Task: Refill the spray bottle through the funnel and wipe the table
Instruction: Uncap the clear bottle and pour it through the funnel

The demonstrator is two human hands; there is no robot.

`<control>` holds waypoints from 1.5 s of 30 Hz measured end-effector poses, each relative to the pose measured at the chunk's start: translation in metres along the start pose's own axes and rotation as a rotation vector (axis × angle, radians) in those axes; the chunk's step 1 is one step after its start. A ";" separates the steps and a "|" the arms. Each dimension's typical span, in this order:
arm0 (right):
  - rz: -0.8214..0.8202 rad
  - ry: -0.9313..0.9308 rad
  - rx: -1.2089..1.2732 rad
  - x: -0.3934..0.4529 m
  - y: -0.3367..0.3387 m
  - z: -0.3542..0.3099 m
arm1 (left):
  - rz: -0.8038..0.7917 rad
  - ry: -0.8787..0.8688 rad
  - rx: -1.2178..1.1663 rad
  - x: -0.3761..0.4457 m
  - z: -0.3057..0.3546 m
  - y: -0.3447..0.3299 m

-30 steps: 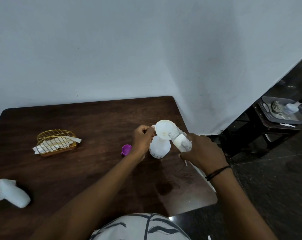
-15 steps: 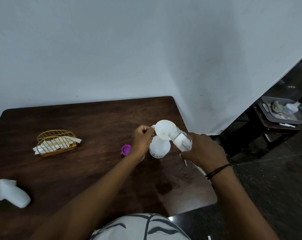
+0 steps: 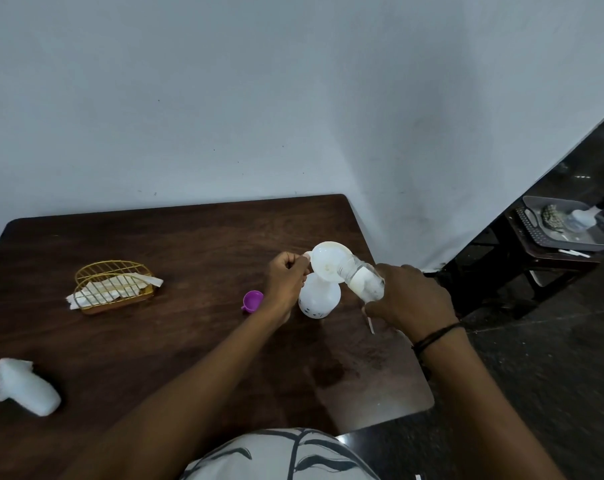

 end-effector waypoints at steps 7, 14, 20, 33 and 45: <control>0.004 0.023 -0.044 0.004 0.005 -0.004 | -0.012 0.008 -0.017 -0.002 0.002 0.000; 0.064 0.027 -0.126 0.007 0.009 -0.009 | -0.015 0.008 -0.021 -0.004 0.003 0.000; 0.138 0.081 -0.327 0.007 0.014 -0.021 | -0.020 0.004 -0.023 -0.003 0.003 0.000; 0.147 0.160 -0.540 0.010 0.026 -0.055 | -0.029 -0.028 -0.001 -0.004 0.003 0.003; 0.138 0.148 -0.546 0.013 0.025 -0.055 | -0.052 -0.008 -0.005 -0.005 0.005 0.003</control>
Point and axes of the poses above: each hand's wrist, its own x-axis towards the middle knuckle, its own y-axis out of the back of the hand, z = x × y, the point moved 3 cm from there along x, towards the middle knuckle, and after that the axes turned 5 degrees about y, right-handed, at the moved point
